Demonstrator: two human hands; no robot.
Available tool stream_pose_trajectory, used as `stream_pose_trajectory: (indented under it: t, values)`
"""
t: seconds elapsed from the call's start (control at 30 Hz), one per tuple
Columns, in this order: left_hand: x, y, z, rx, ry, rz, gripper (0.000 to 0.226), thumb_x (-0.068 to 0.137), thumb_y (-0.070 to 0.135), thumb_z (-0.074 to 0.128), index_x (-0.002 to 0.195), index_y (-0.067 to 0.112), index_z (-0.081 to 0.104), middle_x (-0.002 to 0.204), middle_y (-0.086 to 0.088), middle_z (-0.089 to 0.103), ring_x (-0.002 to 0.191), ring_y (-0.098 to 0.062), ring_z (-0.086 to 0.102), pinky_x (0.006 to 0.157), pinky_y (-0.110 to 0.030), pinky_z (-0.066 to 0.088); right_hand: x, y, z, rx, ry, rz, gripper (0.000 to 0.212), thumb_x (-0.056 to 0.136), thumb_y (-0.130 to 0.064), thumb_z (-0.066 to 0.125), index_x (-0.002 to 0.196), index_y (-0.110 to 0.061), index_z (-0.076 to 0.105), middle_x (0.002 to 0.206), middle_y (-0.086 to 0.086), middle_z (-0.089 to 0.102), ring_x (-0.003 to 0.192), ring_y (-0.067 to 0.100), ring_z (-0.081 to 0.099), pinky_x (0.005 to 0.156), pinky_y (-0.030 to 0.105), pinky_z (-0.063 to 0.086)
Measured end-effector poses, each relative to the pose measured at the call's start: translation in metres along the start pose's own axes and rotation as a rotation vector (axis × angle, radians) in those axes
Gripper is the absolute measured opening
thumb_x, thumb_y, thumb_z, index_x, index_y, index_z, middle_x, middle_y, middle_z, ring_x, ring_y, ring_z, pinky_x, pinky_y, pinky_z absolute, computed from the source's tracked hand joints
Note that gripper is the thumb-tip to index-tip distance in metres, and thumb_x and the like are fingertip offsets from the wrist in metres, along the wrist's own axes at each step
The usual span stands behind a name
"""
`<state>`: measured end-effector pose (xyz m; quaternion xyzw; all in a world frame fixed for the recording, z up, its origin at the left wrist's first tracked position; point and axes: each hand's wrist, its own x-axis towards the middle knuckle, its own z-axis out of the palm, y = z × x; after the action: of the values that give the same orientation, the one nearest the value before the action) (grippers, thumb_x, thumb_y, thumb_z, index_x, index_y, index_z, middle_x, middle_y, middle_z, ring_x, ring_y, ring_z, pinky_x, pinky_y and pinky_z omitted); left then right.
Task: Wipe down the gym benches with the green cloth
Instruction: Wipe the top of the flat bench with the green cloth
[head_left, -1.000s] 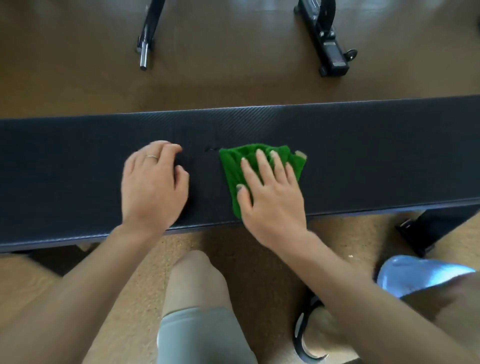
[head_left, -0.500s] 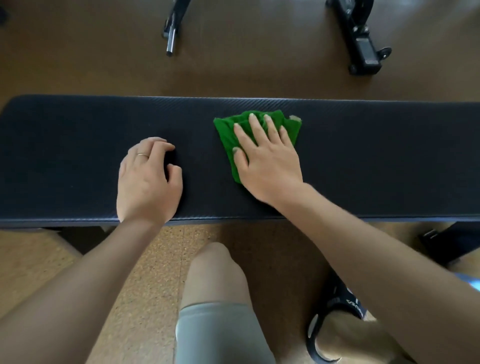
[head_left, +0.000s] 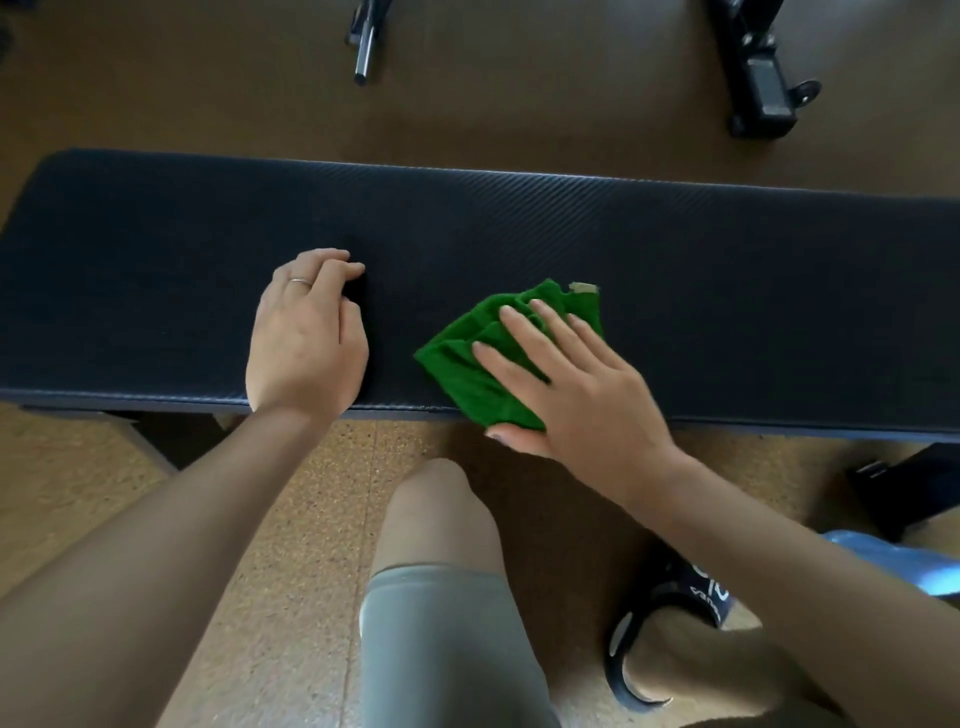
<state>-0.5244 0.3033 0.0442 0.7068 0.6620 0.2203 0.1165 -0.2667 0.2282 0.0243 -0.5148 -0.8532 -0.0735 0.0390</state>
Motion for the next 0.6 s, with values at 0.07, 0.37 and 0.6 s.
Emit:
stream_pose_trajectory:
  t: [0.07, 0.37, 0.6]
  values:
    - [0.001, 0.0, 0.001, 0.006, 0.007, -0.004, 0.037, 0.101, 0.014, 0.038, 0.128, 0.01, 0.062, 0.142, 0.0, 0.055, 0.132, -0.024, 0.046, 0.112, -0.046, 0.041, -0.021, 0.025, -0.003, -0.057, -0.021, -0.024, 0.067, 0.104, -0.063, 0.043, 0.16, -0.025, 0.038, 0.165, 0.014, 0.035, 0.154, 0.036, 0.031, 0.122, 0.054, 0.033]
    - [0.004, -0.003, 0.004, -0.003, 0.032, -0.002, 0.036, 0.101, 0.011, 0.038, 0.125, 0.008, 0.064, 0.139, -0.003, 0.058, 0.129, -0.027, 0.048, 0.109, -0.047, 0.041, 0.046, -0.036, 0.007, -0.08, 0.07, -0.136, 0.067, 0.102, -0.057, 0.048, 0.155, -0.015, 0.045, 0.159, 0.02, 0.043, 0.148, 0.041, 0.04, 0.123, 0.054, 0.032]
    - [0.0, -0.001, 0.001, -0.015, 0.031, -0.003, 0.036, 0.101, 0.012, 0.039, 0.125, 0.008, 0.065, 0.14, -0.003, 0.058, 0.13, -0.026, 0.048, 0.111, -0.046, 0.041, 0.006, -0.001, 0.003, -0.063, 0.063, -0.17, 0.062, 0.105, -0.052, 0.048, 0.158, -0.02, 0.041, 0.163, 0.014, 0.039, 0.151, 0.035, 0.037, 0.123, 0.051, 0.032]
